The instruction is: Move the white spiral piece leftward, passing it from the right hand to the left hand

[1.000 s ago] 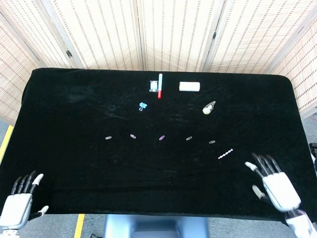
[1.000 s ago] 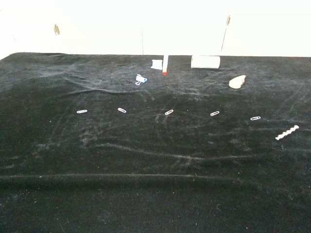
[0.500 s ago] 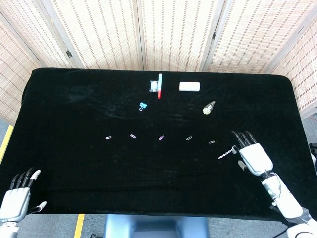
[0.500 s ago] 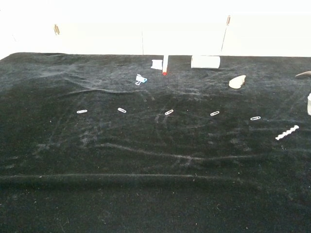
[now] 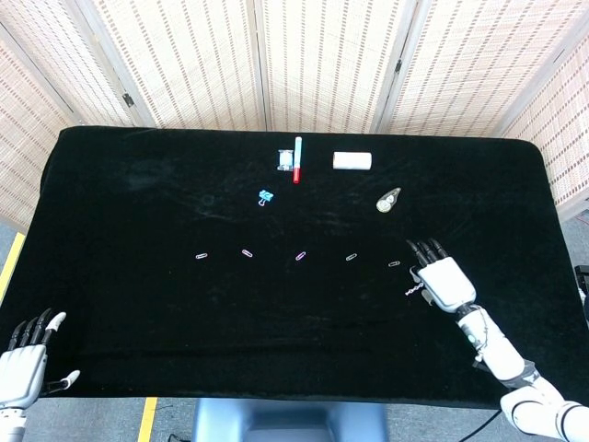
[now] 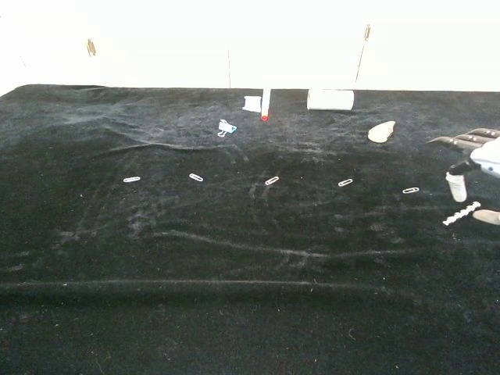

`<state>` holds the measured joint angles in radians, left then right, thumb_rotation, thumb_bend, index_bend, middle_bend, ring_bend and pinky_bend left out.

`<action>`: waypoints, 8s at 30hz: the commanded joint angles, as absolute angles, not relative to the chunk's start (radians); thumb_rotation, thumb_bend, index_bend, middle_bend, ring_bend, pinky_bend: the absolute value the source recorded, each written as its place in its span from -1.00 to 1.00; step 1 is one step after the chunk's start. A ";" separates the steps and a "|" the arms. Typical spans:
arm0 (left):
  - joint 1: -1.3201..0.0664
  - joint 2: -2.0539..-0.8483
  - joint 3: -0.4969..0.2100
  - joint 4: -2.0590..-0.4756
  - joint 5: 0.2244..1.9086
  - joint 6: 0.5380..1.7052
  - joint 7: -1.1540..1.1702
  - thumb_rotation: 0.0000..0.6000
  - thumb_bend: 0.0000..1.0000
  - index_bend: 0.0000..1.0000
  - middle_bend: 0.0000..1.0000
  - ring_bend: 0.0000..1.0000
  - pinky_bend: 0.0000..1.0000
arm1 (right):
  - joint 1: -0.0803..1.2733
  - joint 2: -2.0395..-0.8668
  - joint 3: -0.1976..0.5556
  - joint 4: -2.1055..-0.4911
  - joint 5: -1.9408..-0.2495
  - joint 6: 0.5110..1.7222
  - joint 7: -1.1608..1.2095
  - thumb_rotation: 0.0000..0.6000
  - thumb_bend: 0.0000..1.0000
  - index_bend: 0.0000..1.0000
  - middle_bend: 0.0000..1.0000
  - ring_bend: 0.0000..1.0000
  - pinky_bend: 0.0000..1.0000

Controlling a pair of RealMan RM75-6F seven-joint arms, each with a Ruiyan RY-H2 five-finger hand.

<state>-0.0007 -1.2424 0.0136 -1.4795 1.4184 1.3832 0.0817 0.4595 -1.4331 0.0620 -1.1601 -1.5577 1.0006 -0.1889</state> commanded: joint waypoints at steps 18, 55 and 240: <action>-0.003 -1.233 0.011 -1.476 1.400 1.378 0.056 1.00 -0.57 -1.00 -1.00 -0.94 -1.00 | 0.496 -1.496 0.030 -1.099 -1.520 0.960 -0.190 1.00 -0.33 0.09 -1.00 -1.00 -1.00; -0.012 -1.220 0.000 -1.463 1.370 1.357 0.007 1.00 -0.57 -1.00 -1.00 -0.94 -1.00 | 0.626 -1.580 0.104 -1.052 -1.454 0.902 0.025 1.00 -0.15 0.59 -0.79 -0.91 -1.00; -0.611 -1.946 -0.294 -1.412 0.943 1.095 0.695 1.00 -0.33 -0.02 1.00 1.00 1.00 | -0.082 -1.105 0.041 -1.305 -1.546 1.792 0.548 1.00 -0.39 -0.99 -1.00 -1.00 -1.00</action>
